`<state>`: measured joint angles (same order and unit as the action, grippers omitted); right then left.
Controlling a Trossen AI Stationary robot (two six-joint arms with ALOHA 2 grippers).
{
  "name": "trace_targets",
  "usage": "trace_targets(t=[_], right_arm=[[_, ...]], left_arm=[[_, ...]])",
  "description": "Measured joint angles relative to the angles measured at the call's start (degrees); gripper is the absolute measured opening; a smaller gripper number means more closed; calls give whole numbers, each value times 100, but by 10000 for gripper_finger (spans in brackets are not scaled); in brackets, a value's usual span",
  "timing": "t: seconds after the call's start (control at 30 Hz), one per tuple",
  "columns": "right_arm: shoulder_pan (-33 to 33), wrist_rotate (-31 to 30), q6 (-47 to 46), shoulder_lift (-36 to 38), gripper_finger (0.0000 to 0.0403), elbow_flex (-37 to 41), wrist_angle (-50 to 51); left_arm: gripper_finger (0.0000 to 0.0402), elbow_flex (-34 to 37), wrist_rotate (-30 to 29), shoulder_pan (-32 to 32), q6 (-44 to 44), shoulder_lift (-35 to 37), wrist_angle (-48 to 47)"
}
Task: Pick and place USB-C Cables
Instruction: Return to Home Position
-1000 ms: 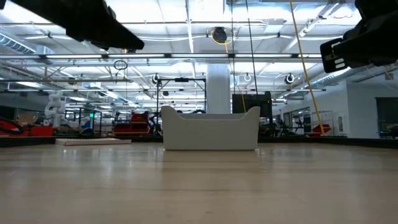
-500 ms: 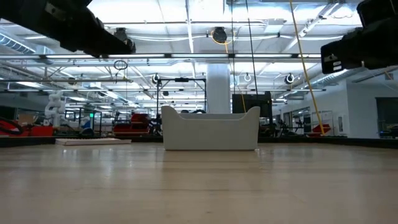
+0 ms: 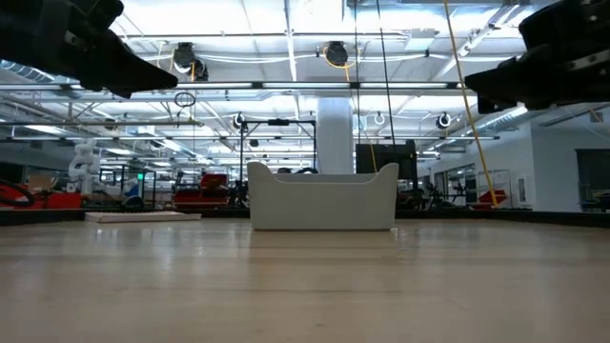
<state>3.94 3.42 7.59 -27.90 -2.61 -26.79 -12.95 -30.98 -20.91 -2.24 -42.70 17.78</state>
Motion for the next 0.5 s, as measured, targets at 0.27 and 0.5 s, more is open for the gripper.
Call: trace_targets(t=[0.27, 0.5], right_arm=[[-286, -35, -387, 371, 0, 4, 557], [-286, -35, -358, 729, 0, 11, 910]], left_arm=[[21, 273, 2, 181, -227, 654, -15], [21, 276, 127, 214, -256, 805, -164]])
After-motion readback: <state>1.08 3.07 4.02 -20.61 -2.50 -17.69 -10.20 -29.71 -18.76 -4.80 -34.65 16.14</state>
